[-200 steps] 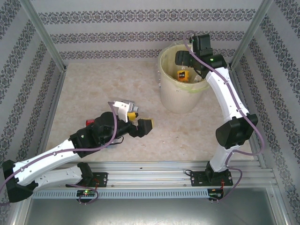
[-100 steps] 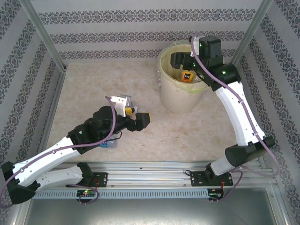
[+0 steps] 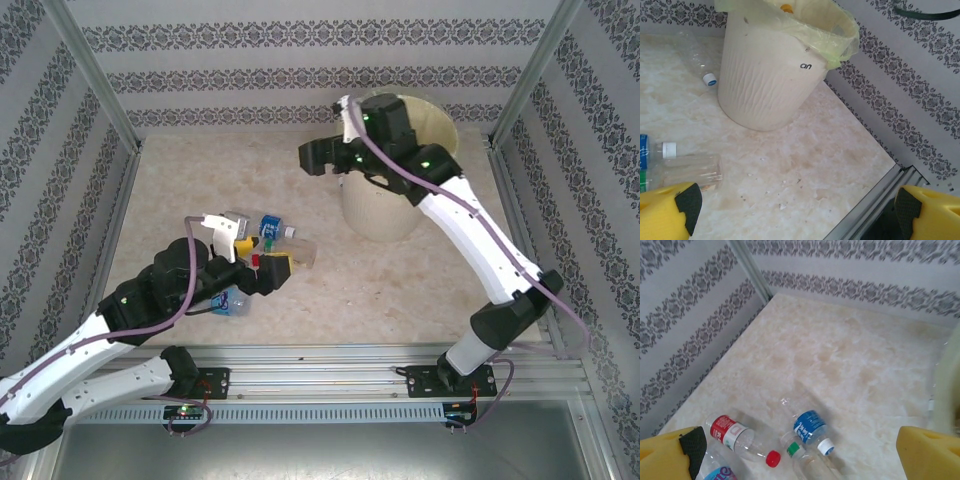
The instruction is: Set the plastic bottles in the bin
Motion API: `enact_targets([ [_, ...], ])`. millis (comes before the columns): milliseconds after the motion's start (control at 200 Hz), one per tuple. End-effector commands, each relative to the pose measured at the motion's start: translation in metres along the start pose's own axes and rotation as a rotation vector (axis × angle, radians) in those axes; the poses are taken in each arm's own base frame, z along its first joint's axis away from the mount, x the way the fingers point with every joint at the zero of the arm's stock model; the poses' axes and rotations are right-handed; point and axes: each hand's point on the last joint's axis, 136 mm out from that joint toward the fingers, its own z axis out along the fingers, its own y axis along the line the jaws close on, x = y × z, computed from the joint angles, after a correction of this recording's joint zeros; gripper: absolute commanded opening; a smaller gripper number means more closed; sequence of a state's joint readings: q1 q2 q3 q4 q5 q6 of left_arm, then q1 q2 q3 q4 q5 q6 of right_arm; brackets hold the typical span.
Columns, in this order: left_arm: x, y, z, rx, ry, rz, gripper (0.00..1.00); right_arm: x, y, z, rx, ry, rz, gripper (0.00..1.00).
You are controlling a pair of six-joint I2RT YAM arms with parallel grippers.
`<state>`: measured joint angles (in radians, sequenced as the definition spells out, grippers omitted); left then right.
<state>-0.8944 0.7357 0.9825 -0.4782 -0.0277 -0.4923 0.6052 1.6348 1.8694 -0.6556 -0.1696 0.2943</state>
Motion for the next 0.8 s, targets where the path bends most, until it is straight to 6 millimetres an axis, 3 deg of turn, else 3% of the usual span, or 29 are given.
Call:
enact_targets([
  [0,0.005,0.008,-0.008,-0.031,0.025,0.040,1.00,0.014,-0.005,0.034,0.053,0.024,0.019,0.98],
  [185,0.011,0.011,-0.008,-0.038,0.038,0.035,1.00,0.030,-0.028,0.079,0.269,0.089,-0.053,0.98],
  [320,0.010,0.013,-0.011,-0.048,0.030,0.039,1.00,0.038,-0.044,0.094,0.376,0.118,-0.075,0.98],
  [545,0.012,0.016,-0.011,-0.058,0.029,0.039,1.00,0.040,-0.072,0.091,0.498,0.142,-0.097,0.98],
  [794,0.011,0.015,-0.009,-0.052,0.025,0.035,1.00,0.040,-0.109,0.074,0.594,0.157,-0.094,0.98],
])
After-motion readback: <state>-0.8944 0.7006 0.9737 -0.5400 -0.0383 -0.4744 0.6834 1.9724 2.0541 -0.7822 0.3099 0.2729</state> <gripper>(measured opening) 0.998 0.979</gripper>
